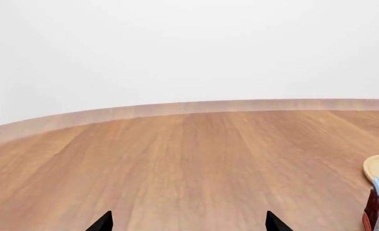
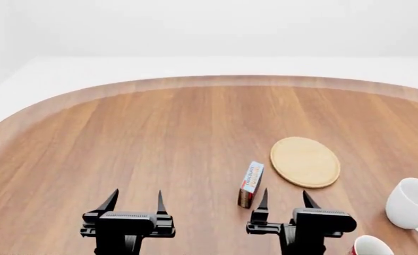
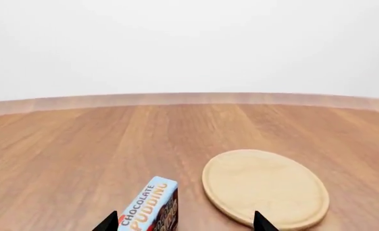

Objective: Put the chocolate pudding to the left of the plate.

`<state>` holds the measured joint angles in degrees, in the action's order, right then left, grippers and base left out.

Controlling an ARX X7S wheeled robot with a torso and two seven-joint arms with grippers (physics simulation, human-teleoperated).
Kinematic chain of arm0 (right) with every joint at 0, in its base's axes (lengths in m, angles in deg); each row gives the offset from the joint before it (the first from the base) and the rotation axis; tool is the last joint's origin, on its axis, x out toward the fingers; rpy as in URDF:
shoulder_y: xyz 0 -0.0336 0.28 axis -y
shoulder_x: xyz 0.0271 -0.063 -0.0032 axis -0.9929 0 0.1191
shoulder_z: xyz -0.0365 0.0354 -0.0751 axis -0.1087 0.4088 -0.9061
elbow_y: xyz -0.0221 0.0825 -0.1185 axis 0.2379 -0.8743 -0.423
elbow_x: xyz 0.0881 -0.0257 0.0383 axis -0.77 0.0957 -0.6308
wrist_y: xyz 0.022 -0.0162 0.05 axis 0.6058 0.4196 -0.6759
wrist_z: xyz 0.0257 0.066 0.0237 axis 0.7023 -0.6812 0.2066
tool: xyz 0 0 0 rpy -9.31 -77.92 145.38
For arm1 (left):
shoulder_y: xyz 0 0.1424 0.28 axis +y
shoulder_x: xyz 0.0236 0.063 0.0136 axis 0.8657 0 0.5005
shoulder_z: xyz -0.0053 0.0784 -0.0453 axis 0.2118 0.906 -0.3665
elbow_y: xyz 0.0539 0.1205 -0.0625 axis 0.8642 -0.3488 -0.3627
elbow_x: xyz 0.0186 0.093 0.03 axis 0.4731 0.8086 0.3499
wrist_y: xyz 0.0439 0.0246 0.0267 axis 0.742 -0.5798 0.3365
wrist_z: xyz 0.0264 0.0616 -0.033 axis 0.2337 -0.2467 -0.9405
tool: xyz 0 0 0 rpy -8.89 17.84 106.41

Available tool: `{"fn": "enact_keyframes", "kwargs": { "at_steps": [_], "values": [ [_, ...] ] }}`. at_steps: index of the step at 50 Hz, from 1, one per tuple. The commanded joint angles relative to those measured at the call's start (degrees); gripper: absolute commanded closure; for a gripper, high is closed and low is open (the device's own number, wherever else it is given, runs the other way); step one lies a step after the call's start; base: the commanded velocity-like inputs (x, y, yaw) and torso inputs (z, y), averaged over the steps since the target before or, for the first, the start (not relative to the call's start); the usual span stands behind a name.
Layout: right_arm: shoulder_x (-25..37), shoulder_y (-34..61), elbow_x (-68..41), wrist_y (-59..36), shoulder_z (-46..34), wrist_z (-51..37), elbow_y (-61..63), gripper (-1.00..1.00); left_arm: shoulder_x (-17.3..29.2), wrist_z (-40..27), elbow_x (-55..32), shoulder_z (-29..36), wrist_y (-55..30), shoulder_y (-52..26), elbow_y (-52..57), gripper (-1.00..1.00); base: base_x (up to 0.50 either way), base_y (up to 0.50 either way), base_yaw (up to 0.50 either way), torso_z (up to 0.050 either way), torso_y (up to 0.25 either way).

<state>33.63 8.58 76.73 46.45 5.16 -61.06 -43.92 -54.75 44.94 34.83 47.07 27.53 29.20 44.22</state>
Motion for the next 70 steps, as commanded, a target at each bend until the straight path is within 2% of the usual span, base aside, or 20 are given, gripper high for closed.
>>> {"fn": "enact_keyframes", "kwargs": {
  "at_steps": [1,12,18,26,31,35,51,70],
  "values": [
    [0.7,0.5,-2.4,-12.0,-0.1,-2.6,9.7,-1.0,0.3,-0.5,0.0,0.4,0.2,0.1,0.0,-1.0,0.0,0.0,0.0,0.0,0.0],
    [-0.9,11.8,-8.1,-38.8,-1.7,-6.4,19.8,-1.0,1.1,-1.3,0.2,0.6,-0.6,0.8,2.2,-1.0,0.0,0.0,0.0,0.0,0.0],
    [-3.8,19.2,-10.8,-47.9,-0.6,-8.8,17.6,-1.0,2.3,-1.9,-0.8,-0.1,-2.9,1.5,6.2,-1.0,0.0,0.0,0.0,0.0,0.0],
    [-7.8,26.9,-13.7,-54.9,1.2,-12.0,11.5,-1.0,3.7,-2.8,-1.5,-1.0,-5.4,2.0,10.3,-1.0,0.0,0.0,0.0,0.0,0.0],
    [-9.1,31.6,-15.9,-55.9,1.1,-14.8,5.5,-1.0,4.3,-3.2,-1.9,-1.3,-7.0,2.1,12.0,-1.0,0.0,0.0,0.0,0.0,0.0],
    [-9.3,36.1,-19.8,-56.1,0.1,-20.5,-0.8,-1.0,4.8,-3.5,-2.3,-1.5,-8.0,2.2,13.1,-1.0,0.0,0.0,0.0,0.0,0.0],
    [-9.3,47.3,-33.7,-49.3,-5.7,-36.6,-21.7,-1.0,6.4,-3.9,-4.3,-2.9,-10.2,2.5,16.4,-1.0,0.0,0.0,0.0,0.0,0.0],
    [-9.2,54.2,-43.1,-37.1,-15.1,-34.2,-44.5,-1.0,7.0,-4.2,-5.6,-3.7,-10.5,2.1,16.5,-1.0,0.0,0.0,0.0,0.0,0.0]
  ]
}}
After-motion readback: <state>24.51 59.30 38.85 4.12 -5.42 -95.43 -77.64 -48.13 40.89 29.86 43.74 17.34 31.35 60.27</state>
